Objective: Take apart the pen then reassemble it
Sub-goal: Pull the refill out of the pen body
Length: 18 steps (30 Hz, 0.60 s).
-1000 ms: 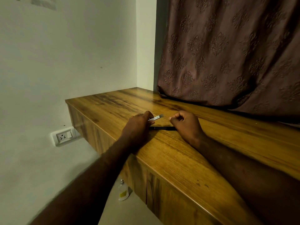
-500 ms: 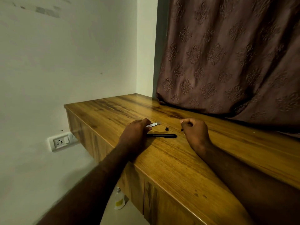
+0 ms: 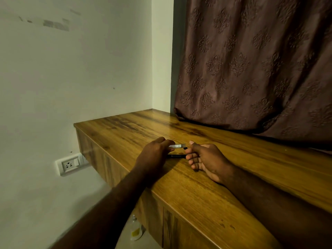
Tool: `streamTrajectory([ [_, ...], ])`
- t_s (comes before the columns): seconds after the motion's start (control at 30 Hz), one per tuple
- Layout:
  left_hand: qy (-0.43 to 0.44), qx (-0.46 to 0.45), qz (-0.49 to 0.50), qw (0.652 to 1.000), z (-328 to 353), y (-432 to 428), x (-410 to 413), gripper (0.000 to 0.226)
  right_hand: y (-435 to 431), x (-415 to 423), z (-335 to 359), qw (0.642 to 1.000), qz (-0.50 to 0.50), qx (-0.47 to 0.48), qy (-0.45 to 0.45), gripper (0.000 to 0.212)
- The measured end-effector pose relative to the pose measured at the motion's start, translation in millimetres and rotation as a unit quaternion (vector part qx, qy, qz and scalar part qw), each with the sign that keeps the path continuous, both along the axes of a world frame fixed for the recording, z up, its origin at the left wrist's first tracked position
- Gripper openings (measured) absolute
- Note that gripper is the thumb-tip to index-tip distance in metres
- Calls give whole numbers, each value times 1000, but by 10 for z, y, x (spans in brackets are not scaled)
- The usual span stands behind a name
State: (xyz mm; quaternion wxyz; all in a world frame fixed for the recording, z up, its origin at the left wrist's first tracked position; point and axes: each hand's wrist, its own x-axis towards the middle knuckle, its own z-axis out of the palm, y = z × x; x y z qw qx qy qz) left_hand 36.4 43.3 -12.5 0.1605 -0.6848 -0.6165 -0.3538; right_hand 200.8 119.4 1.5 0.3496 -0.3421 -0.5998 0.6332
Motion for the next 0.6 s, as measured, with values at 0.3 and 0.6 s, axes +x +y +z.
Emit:
streamTrajectory([
  [0.3,59,-10,-26,998,47,-17,78,32,50,25,30,999,26,-12,-25,31],
  [0.6,36,-6,-41,999,48,40,104,24,68,-11,3,999,20,2,-47,32],
])
